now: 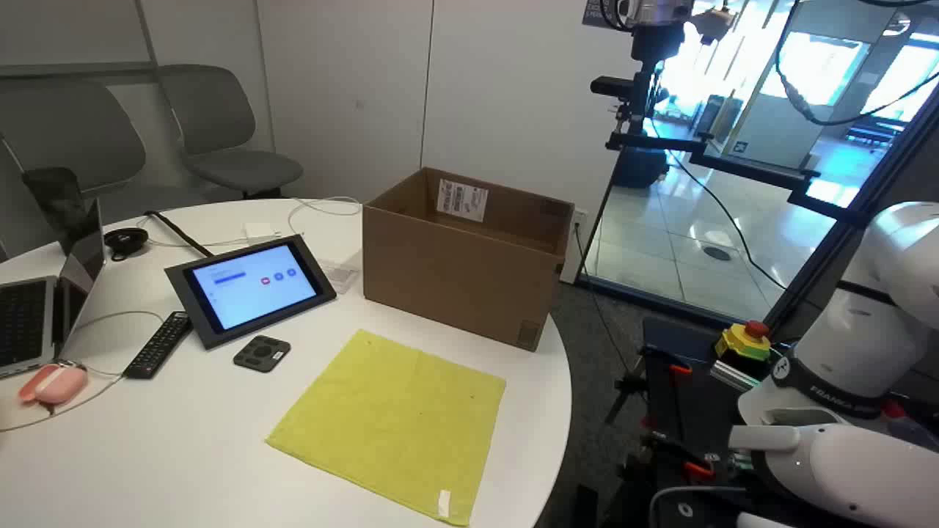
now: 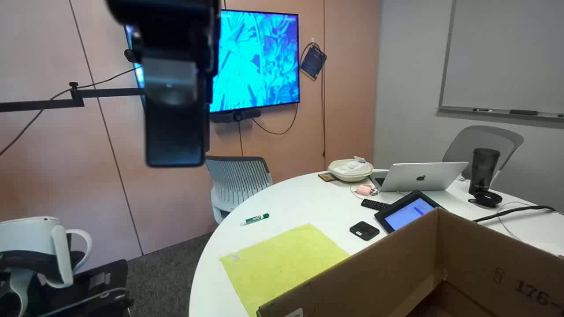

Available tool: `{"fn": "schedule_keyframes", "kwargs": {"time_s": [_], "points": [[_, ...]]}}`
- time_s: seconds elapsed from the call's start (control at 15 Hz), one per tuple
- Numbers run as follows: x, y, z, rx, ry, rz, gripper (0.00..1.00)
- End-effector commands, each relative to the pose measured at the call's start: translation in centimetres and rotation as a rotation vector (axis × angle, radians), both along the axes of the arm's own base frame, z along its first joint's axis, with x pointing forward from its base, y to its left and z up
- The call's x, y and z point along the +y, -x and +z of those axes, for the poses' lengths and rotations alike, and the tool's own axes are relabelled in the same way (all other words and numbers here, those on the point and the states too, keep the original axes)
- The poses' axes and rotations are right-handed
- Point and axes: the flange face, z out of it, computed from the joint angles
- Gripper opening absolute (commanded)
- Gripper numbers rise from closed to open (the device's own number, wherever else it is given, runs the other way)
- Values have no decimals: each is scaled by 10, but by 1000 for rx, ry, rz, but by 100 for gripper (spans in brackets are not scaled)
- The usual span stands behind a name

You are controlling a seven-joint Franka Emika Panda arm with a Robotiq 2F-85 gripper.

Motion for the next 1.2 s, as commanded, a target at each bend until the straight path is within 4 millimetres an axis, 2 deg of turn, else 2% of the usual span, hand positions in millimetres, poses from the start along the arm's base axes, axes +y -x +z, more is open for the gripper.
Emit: {"fn": "schedule_keyframes", "kwargs": {"time_s": [0.0, 0.27, 0.47, 0.73, 0.93, 1.13], "points": [[0, 0, 2, -3, 1, 0, 100], [5, -10, 3, 4, 13, 15, 100], [30, -32, 2, 6, 21, 70, 100], [100, -71, 3, 2, 42, 189, 100], [167, -102, 0, -8, 59, 286, 100], [233, -137, -15, -20, 69, 368, 100]]}}
